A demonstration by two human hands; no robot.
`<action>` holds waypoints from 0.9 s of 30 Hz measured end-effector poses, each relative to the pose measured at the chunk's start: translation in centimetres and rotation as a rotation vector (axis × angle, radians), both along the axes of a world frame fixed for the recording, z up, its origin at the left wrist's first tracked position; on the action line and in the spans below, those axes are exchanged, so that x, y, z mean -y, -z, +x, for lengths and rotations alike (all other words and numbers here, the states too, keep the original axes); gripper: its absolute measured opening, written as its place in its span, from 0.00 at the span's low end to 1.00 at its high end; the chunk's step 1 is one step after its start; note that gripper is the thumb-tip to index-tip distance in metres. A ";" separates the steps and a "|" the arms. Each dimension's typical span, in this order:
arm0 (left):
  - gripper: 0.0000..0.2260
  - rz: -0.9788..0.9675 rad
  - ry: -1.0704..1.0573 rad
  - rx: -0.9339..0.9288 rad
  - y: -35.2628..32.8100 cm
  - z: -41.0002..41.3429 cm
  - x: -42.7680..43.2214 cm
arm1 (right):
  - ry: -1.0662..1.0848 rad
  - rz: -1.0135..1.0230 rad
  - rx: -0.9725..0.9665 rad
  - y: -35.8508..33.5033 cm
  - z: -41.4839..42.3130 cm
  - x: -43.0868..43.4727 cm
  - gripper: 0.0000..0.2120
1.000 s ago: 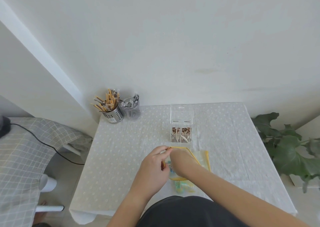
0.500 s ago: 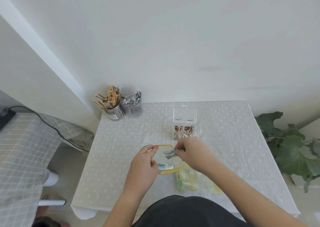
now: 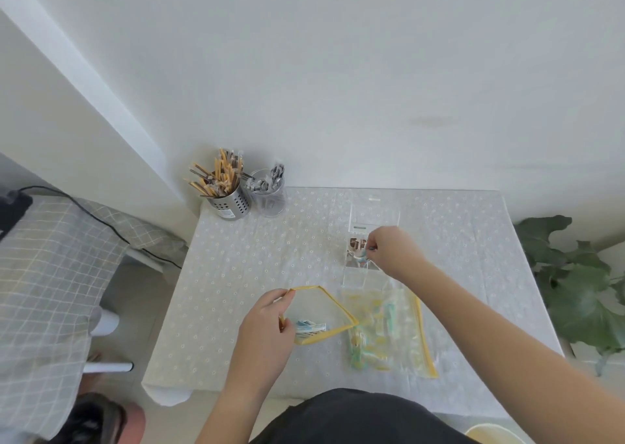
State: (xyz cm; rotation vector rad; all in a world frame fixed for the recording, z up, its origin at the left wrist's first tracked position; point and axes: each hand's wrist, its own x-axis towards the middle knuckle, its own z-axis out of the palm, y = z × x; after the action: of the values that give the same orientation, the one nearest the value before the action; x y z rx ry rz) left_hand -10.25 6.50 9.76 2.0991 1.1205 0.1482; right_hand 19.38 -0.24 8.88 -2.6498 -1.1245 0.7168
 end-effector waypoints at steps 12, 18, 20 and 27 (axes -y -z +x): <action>0.25 -0.051 -0.002 -0.020 0.7 -1.2 -0.4 | -0.322 -0.379 0.053 7.5 0.4 -5.1 0.19; 0.24 -0.058 -0.004 -0.022 0.8 -1.0 -0.5 | -0.367 -0.357 0.081 9.0 1.1 -5.3 0.13; 0.24 -0.058 0.002 -0.020 0.8 -0.9 -0.4 | -0.371 -0.361 0.098 8.9 1.0 -5.4 0.14; 0.23 -0.057 0.005 -0.016 1.2 -0.6 -0.5 | -0.358 -0.379 0.223 8.2 0.0 -5.2 0.13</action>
State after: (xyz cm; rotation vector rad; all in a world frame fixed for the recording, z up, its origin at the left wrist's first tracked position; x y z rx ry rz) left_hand -10.86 6.95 8.55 2.0557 1.1160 0.0955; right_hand 19.34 5.01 0.73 -2.9284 -1.7067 0.7725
